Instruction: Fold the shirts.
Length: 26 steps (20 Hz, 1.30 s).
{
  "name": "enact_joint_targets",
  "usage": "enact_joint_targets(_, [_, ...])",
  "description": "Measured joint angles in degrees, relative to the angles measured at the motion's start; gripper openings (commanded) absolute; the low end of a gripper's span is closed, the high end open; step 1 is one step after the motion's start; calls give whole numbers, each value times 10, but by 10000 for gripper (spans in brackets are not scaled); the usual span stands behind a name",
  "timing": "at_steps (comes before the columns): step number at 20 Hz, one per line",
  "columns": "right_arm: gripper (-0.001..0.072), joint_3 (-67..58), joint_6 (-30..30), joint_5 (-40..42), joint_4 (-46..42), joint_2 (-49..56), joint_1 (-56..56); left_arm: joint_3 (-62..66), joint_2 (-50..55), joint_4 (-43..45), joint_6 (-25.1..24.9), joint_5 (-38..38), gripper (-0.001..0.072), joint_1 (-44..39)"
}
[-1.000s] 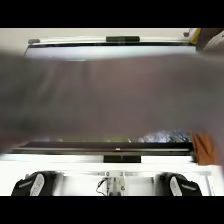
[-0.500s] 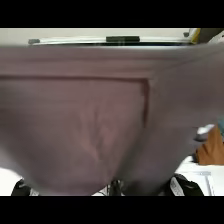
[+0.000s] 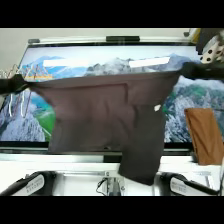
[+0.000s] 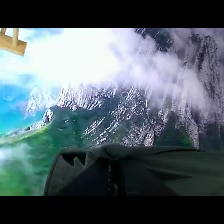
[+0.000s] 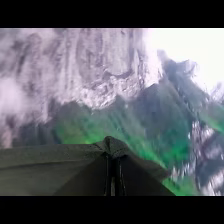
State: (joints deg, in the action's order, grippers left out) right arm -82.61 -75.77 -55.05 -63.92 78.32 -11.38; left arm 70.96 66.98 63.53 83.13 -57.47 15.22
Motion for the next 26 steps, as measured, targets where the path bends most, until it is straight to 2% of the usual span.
enact_joint_targets(4, [77, 12, -12, 184, 10, 104, 47, 120, 203, -3, -2, 39, 33, -31])
enact_joint_targets(8, [77, 16, -21, 260, 17, 162, 65, 218, 326, -19, -4, 92, 33, -47])
enact_joint_targets(10, [78, 16, -23, 248, 18, 181, 68, 240, 360, -24, -4, 106, 33, -51])
enact_joint_targets(13, [78, 16, -26, 202, 4, 188, 70, 254, 381, -29, -12, 83, 33, -49])
enact_joint_targets(20, [78, 21, -51, 26, -77, 148, 71, 249, 380, -11, -52, -89, 33, -23])
enact_joint_targets(26, [78, 36, -104, -33, -118, 149, 72, 203, 381, -1, -53, -150, 33, -17])
